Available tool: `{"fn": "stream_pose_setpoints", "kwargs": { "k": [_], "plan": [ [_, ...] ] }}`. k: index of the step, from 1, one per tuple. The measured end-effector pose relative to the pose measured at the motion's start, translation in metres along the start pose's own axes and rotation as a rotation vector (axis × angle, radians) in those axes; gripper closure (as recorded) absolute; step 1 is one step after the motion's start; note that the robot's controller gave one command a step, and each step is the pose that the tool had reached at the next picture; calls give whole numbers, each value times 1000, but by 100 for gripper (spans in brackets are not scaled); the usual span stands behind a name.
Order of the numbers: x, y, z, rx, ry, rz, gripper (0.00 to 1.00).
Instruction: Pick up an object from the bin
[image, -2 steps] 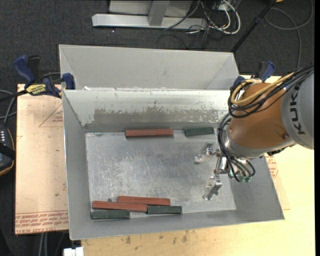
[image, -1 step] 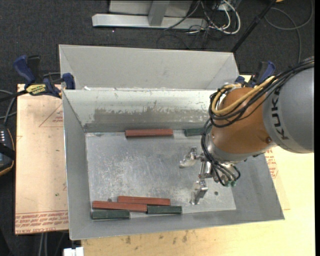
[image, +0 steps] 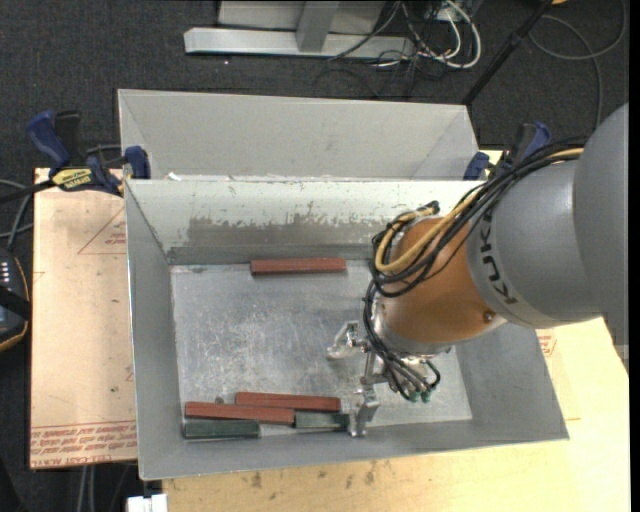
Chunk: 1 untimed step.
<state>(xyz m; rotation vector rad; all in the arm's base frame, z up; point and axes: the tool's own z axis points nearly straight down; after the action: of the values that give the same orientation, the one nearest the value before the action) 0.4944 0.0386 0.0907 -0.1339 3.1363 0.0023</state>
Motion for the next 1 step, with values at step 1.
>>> {"fn": "stream_pose_setpoints", "kwargs": {
  "k": [1],
  "plan": [
    [-14,20,-7,0,3,53,0]
  ]
}}
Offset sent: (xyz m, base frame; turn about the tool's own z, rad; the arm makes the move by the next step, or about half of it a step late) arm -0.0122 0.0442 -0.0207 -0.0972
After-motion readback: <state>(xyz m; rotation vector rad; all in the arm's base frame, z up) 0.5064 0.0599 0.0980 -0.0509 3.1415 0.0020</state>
